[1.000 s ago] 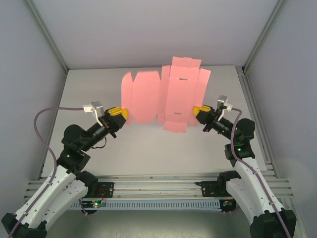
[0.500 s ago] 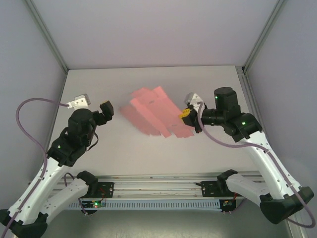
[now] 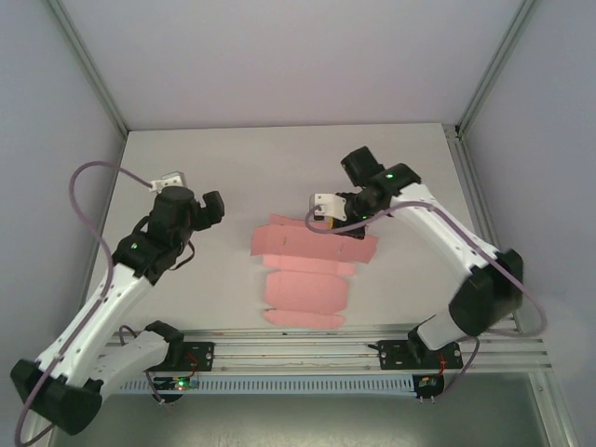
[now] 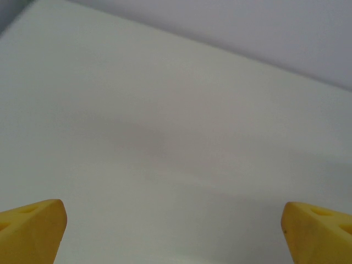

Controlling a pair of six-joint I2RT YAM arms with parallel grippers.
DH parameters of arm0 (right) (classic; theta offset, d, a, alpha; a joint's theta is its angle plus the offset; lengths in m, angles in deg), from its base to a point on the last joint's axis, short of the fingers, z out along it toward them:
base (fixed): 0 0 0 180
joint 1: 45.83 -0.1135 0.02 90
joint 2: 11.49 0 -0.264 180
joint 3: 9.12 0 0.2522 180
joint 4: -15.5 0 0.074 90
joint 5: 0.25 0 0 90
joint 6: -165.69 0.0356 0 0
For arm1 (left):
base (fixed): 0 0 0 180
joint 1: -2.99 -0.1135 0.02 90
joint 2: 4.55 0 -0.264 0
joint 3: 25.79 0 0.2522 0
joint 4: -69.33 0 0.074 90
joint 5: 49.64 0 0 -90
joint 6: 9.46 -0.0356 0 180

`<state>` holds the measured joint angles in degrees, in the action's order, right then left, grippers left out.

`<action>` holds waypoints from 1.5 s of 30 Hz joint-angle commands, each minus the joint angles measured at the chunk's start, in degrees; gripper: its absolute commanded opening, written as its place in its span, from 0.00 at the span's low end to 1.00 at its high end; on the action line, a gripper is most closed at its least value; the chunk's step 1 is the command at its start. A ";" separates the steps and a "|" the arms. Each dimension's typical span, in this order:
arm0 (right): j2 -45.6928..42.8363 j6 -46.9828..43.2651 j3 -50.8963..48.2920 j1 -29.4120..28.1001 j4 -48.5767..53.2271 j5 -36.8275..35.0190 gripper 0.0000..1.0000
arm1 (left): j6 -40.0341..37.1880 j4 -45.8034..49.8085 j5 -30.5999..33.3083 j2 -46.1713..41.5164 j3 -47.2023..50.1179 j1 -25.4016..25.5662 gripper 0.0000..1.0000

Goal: Assemble paper box

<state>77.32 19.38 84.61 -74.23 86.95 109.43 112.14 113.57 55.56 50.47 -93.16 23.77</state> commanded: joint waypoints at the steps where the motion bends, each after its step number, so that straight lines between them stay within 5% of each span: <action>1: 3.60 -5.69 0.09 -0.95 -7.95 -4.88 0.00 | -4.27 -5.87 -12.93 6.96 1.63 -3.75 1.00; 7: 7.01 -7.32 -1.61 -1.58 -13.64 -1.82 0.00 | -11.89 -19.80 -24.85 13.27 5.76 -4.97 1.00; 14: 5.93 -8.95 -1.76 -1.48 -12.63 2.89 0.00 | -12.73 -19.06 -31.31 20.13 2.38 -4.96 1.00; 22: 6.86 -5.58 -0.84 -1.41 -13.20 0.36 0.00 | -16.29 -22.45 -49.64 21.13 2.66 -4.49 1.00; 31: 5.34 -0.11 -0.70 -0.26 -17.28 4.94 0.00 | -17.13 -19.01 -45.03 19.66 4.79 -3.42 1.00; 35: 4.94 0.93 -0.56 -0.16 -17.16 5.56 0.00 | -18.04 -18.33 -48.23 21.17 3.70 -2.54 1.00; 45: 9.33 -5.79 3.13 0.45 -4.10 9.07 0.00 | -27.68 -18.03 -49.01 14.85 0.95 -0.89 1.00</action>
<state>85.26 16.10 85.92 -74.43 78.32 114.54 89.73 93.36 7.32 66.60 -89.68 22.50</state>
